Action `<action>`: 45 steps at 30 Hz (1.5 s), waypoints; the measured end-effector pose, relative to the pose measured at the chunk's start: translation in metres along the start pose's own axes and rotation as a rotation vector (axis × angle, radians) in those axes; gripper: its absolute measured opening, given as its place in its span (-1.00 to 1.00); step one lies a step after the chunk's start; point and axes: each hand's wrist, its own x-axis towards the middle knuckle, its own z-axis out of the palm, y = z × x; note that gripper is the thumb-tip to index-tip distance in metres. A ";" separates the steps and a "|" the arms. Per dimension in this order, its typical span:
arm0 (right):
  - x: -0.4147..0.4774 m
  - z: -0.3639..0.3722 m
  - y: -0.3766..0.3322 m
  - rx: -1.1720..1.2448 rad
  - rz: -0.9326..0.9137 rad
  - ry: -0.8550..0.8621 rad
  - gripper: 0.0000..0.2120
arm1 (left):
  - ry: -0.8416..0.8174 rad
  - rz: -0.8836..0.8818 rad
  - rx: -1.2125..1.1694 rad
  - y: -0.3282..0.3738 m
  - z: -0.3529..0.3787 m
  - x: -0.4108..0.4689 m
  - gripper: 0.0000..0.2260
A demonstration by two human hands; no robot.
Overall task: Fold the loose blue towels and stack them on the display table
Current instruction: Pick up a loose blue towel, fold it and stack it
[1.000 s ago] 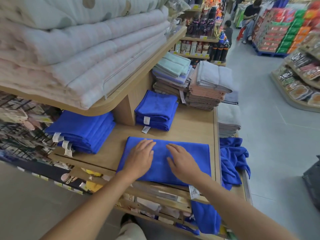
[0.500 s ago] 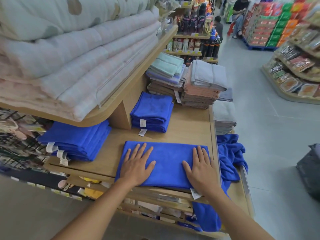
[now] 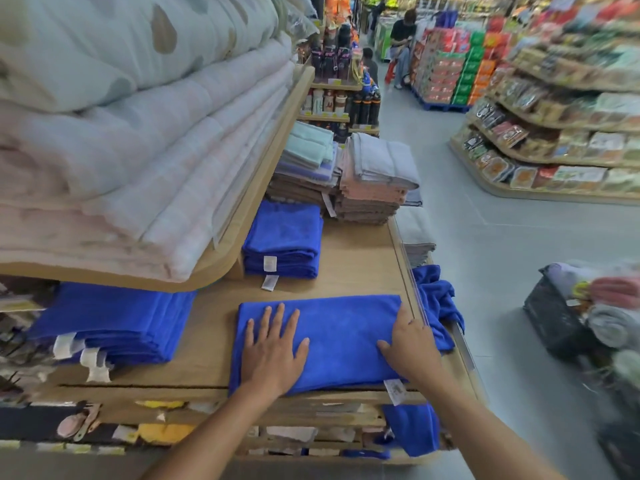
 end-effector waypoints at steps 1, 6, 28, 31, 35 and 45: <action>0.003 -0.005 -0.002 0.012 0.015 -0.028 -0.11 | 0.009 0.008 -0.012 0.000 0.000 0.000 -0.36; 0.016 -0.031 -0.014 0.103 0.087 -0.167 -0.48 | 0.015 0.025 -0.030 -0.002 0.000 -0.001 -0.35; -0.014 -0.079 -0.007 0.910 0.267 -0.089 -0.83 | -0.051 0.280 -0.030 0.009 -0.004 0.015 -0.27; -0.015 -0.112 -0.014 0.925 0.194 -0.057 -0.74 | -0.084 0.309 -0.042 0.034 -0.001 0.024 -0.32; -0.008 -0.139 -0.031 0.855 0.076 -0.054 -0.69 | -0.068 0.366 -0.068 0.065 0.000 0.034 -0.35; 0.000 -0.095 -0.085 0.547 -0.073 -0.152 -0.72 | 0.202 0.222 -0.703 0.007 -0.017 0.028 -0.61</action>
